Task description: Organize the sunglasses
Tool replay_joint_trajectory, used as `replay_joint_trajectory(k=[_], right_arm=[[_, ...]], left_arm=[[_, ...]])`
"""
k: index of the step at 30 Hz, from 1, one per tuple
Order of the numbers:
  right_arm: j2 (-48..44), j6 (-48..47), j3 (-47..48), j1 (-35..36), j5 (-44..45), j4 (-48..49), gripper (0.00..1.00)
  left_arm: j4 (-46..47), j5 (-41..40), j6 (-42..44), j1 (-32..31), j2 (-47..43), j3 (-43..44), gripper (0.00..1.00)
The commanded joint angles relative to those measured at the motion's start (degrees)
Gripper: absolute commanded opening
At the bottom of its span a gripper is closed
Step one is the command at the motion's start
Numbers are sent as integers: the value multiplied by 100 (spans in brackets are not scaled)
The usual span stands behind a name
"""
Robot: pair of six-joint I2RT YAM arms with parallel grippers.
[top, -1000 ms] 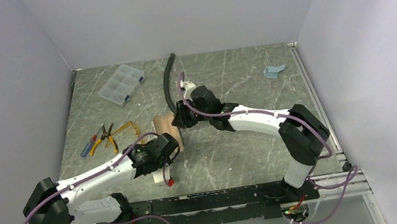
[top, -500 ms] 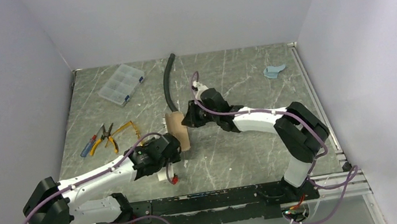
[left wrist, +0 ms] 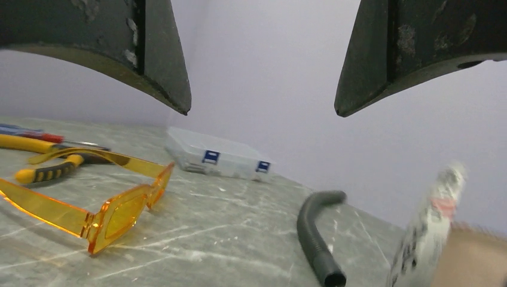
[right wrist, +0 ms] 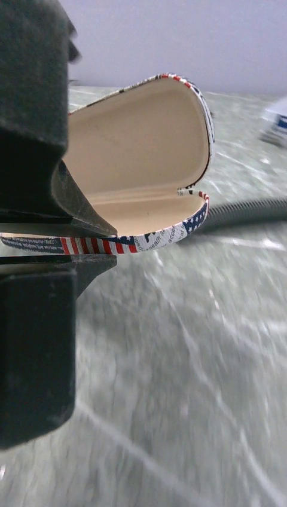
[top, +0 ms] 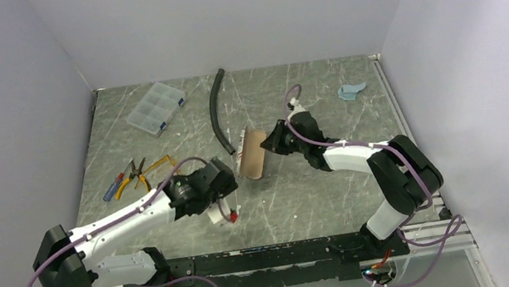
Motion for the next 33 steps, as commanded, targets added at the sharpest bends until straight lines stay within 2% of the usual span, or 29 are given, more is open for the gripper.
replay_joint_trajectory(k=[1,3,5,7,12,15,17,24,29,33], right_arm=[[-121,1003,-316,-331,492,777,0],[-59,1272,-398,-359,734,804,0],[-1,1594,-466,-360,970,825,0],[68,1917,-530,-360,1189,830,0],[300,2516,-692,-339,1339,1038,0],[406,2808,-821,-293,1377,1198,0],[433,3018,-951,-246,1469,1333,0],[228,3526,-1238,227,2253,1333,0],[206,3711,-1264,334,2481,1308,0],[241,3834,-1343,343,2512,1383,0]], left_arm=[[-1935,172,-3271,24,615,1466,95],[-2893,634,-4530,210,1058,2280,95],[-3661,1318,-5404,538,1457,3038,95],[-3832,1846,-5978,980,1657,3441,95],[-3365,3228,-7332,1913,2114,4212,95],[-2970,4327,-8147,2006,2468,4563,95],[-2381,4802,-8516,2007,2593,4492,95],[277,4984,-8874,1966,2961,3660,95],[1379,4587,-8751,1875,3425,3338,91],[1612,4386,-8610,1877,3736,3188,88]])
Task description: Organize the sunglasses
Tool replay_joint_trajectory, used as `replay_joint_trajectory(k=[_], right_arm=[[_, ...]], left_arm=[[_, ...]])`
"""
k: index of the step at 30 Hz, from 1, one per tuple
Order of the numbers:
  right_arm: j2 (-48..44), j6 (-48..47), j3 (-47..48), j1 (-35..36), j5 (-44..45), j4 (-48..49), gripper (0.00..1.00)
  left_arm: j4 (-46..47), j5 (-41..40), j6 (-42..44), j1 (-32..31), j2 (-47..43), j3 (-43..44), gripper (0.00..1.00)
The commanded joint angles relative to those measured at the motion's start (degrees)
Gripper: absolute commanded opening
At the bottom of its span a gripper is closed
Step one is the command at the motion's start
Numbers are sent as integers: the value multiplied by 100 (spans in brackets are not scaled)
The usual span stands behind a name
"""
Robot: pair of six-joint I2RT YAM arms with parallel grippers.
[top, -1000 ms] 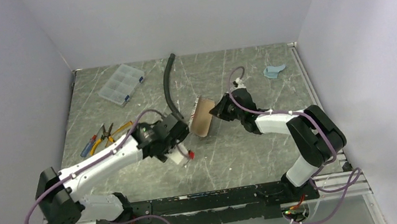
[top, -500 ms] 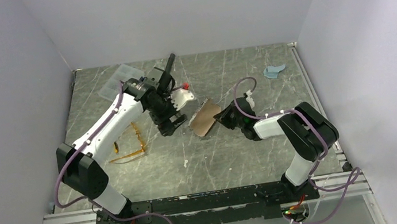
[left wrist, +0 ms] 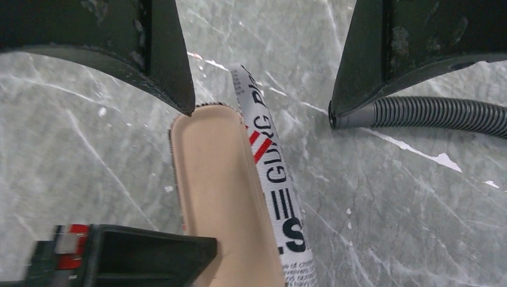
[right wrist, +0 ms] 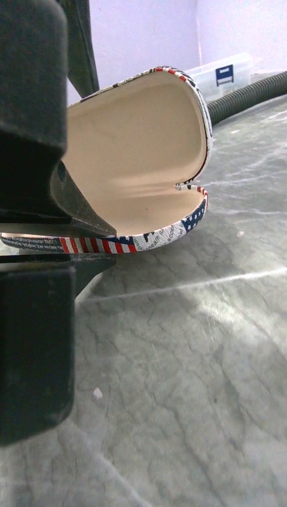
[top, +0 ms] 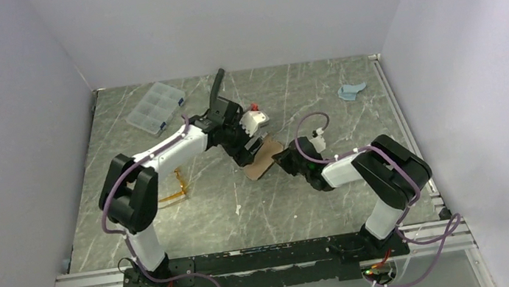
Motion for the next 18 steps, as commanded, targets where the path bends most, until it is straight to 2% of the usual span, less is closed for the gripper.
replay_joint_trajectory(k=[1,5,8,13,15,16,18], right_arm=[[-148,339,-74,-14,262,444,0],[-16,368,-100,-20,163,542,0],[44,392,-123,-17,95,577,0],[33,338,-159,-21,99,601,0],[-14,268,-207,-28,99,643,0],[-76,165,-239,-23,99,667,5],[-206,-33,-261,-38,99,585,23]], left_arm=[[805,-190,35,-27,235,-122,88],[992,-273,153,-26,338,-298,78],[1187,-233,186,-26,323,-454,65],[1239,-304,255,-25,301,-495,38],[1231,-312,328,-27,262,-491,31],[1233,-324,357,-27,228,-509,29],[1230,-348,453,-22,185,-520,23]])
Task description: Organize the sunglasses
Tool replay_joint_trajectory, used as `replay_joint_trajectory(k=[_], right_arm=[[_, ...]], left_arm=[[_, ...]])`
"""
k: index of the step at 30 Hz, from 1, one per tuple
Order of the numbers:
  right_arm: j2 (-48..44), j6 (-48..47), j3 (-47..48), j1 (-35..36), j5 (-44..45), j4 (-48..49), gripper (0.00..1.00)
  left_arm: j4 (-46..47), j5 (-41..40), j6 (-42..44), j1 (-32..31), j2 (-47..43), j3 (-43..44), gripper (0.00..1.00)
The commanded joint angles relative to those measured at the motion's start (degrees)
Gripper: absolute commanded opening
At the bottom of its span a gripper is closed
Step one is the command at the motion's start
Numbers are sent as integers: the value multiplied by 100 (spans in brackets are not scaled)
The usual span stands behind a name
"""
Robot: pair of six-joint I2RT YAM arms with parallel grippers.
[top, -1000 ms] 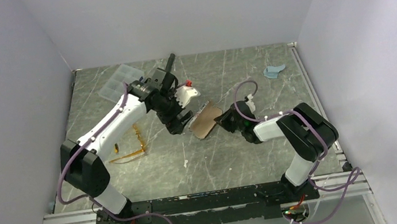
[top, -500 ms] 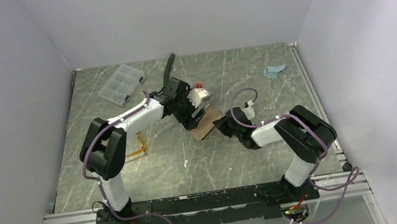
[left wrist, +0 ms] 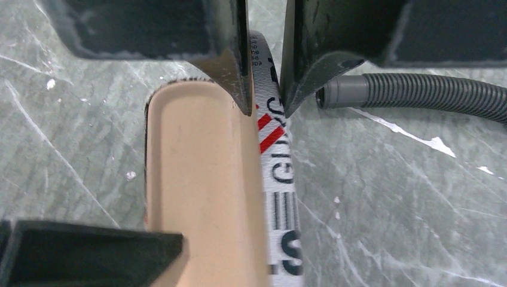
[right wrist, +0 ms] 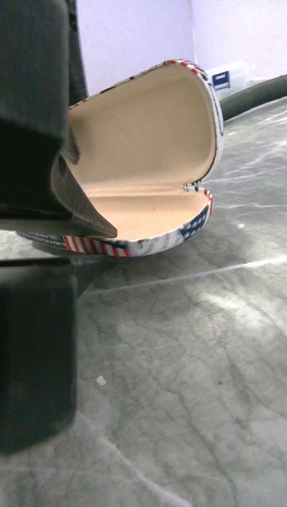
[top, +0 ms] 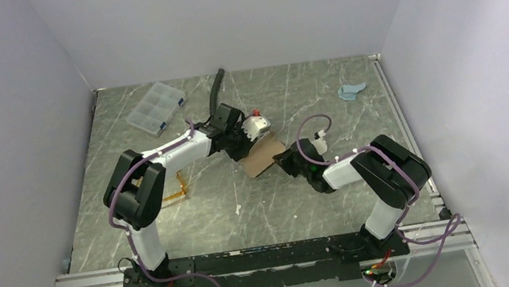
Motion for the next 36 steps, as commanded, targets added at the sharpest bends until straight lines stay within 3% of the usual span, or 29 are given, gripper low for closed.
replay_joint_trajectory(k=[1,3,6,10,15,19,24,30,36], right_arm=[[-324,-343,-82,-51,30,226,32],[-529,-549,-109,-197,-57,82,44],[-984,-965,-132,-477,-311,-161,52],[-1805,-1743,-27,-774,-347,-1195,60],[-2764,-2779,78,-1141,-225,-2169,72],[-3096,-3366,198,-1579,-348,-2656,73],[-3034,-3792,383,-1927,-777,-2958,73],[-2757,-3834,374,-2006,-985,-2818,73],[-2671,-3939,424,-2006,-1125,-2777,74]], left_arm=[[215,-97,282,-9,-198,-25,20],[198,-212,388,-16,-236,-20,10],[159,-370,548,-20,-262,-13,3],[357,-496,725,-76,-339,-240,3],[1270,-879,1196,-463,-490,-913,3],[1976,-792,1285,-539,-547,-1231,3],[2047,-606,1439,-539,-379,-1353,13],[1746,-280,1313,-530,-333,-1269,38],[1677,-313,1303,-530,-355,-1195,47]])
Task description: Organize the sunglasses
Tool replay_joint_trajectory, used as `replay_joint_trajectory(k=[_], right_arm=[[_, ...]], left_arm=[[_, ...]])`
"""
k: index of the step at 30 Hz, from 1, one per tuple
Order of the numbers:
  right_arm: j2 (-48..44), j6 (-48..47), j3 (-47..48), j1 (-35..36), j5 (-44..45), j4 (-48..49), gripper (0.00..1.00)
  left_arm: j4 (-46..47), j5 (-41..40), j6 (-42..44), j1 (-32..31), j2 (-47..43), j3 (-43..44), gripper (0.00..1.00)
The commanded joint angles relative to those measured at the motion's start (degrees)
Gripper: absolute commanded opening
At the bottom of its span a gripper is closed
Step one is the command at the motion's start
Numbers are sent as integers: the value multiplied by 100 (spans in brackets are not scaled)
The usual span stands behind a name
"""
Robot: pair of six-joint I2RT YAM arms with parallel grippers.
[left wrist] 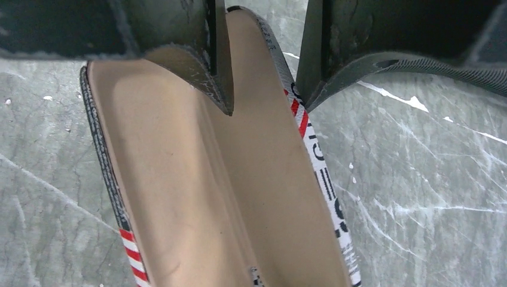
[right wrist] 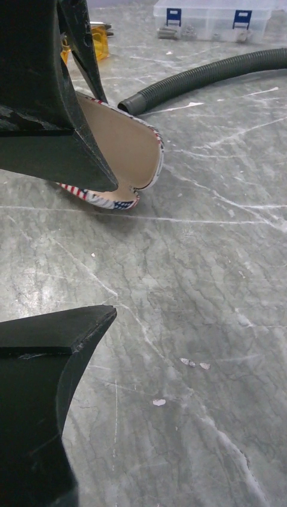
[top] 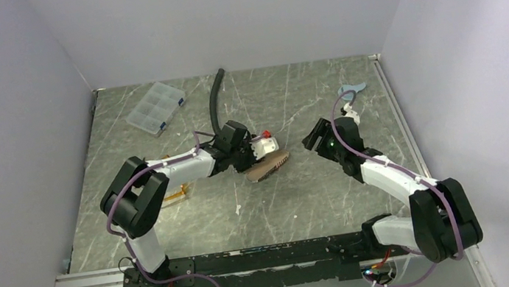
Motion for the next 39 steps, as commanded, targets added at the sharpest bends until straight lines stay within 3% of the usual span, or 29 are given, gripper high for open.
replay_joint_trajectory(k=[1,8,21,25,29,34,39], right_arm=[[-12,-226,263,-15,-152,53,74],[-63,-481,375,-16,-196,-16,74],[774,-1112,1059,326,-1534,85,64],[1258,-1465,1583,523,-1765,-123,62],[1950,-1934,2389,603,-1734,-815,49],[2630,-2143,2771,734,-1597,-1197,35],[2752,-2281,2839,1061,-1080,-1391,32]], left_arm=[[-50,177,2,-1,-27,82,49],[-134,131,49,-1,-57,200,60],[-889,196,-117,34,-452,672,69],[-1209,188,-191,34,-705,742,66],[-1853,564,-311,34,-1140,698,64],[-2226,835,-488,48,-1602,362,62],[-2226,833,-350,61,-1655,7,54]])
